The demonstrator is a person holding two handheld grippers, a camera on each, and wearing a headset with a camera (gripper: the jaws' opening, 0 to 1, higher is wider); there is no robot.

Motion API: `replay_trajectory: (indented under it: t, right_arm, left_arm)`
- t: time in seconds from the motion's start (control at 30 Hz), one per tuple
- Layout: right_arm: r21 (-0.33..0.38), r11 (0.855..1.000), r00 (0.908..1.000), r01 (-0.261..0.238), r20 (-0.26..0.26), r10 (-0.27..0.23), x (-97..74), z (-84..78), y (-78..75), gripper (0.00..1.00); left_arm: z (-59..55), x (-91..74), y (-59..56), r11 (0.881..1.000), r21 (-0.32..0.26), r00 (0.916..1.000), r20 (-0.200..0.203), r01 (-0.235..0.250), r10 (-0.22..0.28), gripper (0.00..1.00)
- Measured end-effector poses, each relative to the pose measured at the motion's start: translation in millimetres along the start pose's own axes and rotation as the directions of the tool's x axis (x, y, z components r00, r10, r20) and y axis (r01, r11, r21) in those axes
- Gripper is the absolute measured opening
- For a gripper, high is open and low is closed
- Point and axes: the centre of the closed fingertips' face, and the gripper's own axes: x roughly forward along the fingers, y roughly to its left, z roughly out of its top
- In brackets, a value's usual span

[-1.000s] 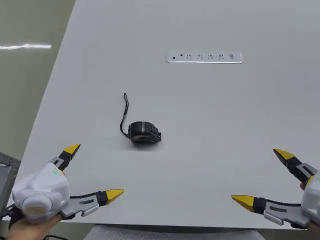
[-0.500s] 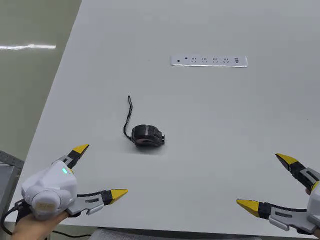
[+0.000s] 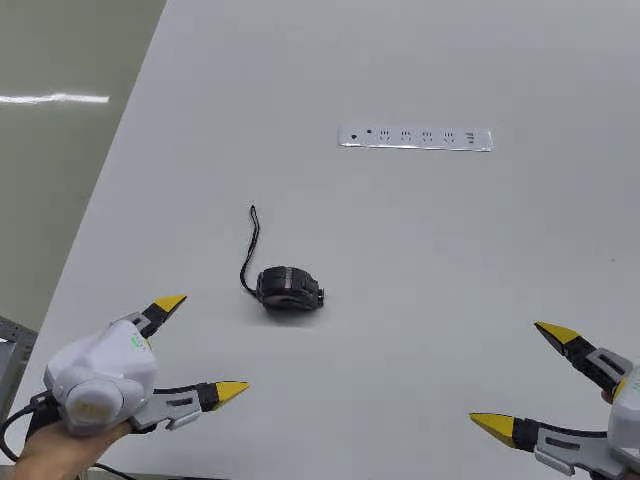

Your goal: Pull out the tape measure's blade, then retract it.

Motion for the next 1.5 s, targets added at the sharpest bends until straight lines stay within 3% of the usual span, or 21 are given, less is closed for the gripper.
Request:
replay_trajectory:
  t: [0.4,0.53,0.73,1.17,1.5]
  right_arm:
    - [-0.038,0.998,0.9987,-0.050,-0.011,0.050,14.4,0.0,-4.1,0.78]
    - [-0.073,0.994,0.9972,-0.075,-0.006,0.075,21.7,2.6,-4.6,0.76]
    - [-0.117,0.987,0.9941,-0.109,-0.017,0.107,31.0,4.7,-5.4,0.71]
    - [-0.184,0.967,0.9839,-0.179,-0.029,0.176,55.3,12.3,-7.4,0.65]
    - [-0.212,0.953,0.9764,-0.214,-0.021,0.215,75.7,19.3,-12.0,0.61]
  left_arm:
    - [1.2,20.2,14.4,0.995,0.076,0.9978,-0.037,0.058,-0.055,0.68]
    - [4.8,28.7,16.1,0.989,0.120,0.9949,-0.055,0.091,-0.085,0.56]
    - [8.8,42.6,19.6,0.980,0.162,0.9920,-0.066,0.117,-0.107,0.56]
    - [8.8,71.5,23.1,0.954,0.235,0.9795,-0.117,0.188,-0.164,0.51]
    - [15.3,94.9,27.2,0.922,0.307,0.9690,-0.143,0.237,-0.202,0.43]
